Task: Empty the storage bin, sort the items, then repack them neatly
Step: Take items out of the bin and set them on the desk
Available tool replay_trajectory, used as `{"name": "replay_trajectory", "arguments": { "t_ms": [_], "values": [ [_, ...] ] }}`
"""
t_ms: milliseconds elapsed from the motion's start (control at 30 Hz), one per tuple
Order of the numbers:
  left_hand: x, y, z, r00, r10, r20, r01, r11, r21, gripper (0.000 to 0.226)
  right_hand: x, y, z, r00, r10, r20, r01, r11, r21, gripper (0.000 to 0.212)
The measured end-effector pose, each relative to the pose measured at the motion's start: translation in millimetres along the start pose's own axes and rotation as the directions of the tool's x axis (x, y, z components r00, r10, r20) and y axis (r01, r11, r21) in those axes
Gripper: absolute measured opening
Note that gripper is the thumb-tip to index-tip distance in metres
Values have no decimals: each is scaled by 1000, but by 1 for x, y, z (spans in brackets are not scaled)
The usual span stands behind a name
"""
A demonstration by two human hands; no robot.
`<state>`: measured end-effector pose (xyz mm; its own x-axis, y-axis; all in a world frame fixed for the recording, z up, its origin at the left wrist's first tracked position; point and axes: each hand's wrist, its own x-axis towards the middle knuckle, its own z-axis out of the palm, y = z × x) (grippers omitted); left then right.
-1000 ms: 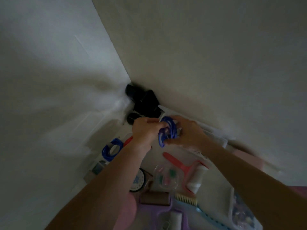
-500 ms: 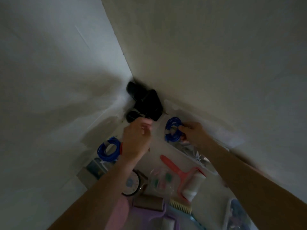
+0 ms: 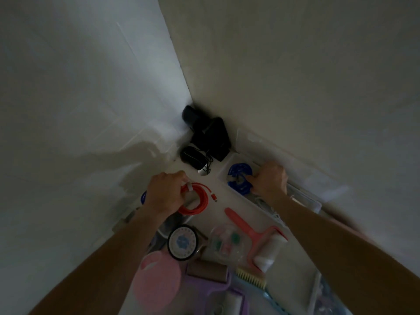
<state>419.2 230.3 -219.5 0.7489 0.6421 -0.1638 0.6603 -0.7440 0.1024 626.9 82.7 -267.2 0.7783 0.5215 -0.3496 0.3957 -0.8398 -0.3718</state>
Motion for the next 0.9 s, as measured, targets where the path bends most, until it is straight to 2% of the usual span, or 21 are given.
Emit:
{"name": "replay_trajectory", "arguments": {
  "t_ms": [133,200,267,333,400,467,500,600,667,733,800,900],
  "values": [
    [1,0,1,999,-19,-47,10,983,-182,16,-2,6,2,997,-10,-79,17,996,87,48],
    [1,2,-4,993,15,-114,-41,974,-224,14,-6,15,-1,988,16,-155,23,969,246,46],
    [0,9,-14,980,71,-188,-128,943,-308,13,-12,23,-7,983,39,-180,45,896,442,40],
    [1,22,-23,967,113,-227,-196,901,-387,14,-21,24,-20,993,17,-120,62,782,621,27],
    [8,42,-27,955,153,-256,-250,878,-408,14,-30,18,-35,998,-56,28,12,610,792,15],
    [19,63,-21,953,158,-258,-261,861,-437,13,-35,16,-42,970,-189,156,-53,460,886,26],
    [26,73,-14,960,142,-242,-242,853,-462,13,-35,17,-41,956,-240,170,-44,453,890,32],
    [43,95,4,976,67,-209,-171,827,-535,23,-25,31,-28,966,-245,81,81,585,807,35],
    [44,99,14,976,21,-218,-133,847,-514,36,-17,34,-19,985,-174,-10,123,650,750,26],
    [36,99,22,972,1,-235,-111,882,-457,40,-16,30,-13,982,-142,-126,190,752,631,22],
    [24,97,33,963,97,-250,-176,933,-314,36,-20,25,-6,966,-196,-170,255,835,488,22],
    [11,93,53,961,232,-149,-259,945,-199,47,-26,19,3,964,-229,-133,261,909,324,9]
  ]
}}
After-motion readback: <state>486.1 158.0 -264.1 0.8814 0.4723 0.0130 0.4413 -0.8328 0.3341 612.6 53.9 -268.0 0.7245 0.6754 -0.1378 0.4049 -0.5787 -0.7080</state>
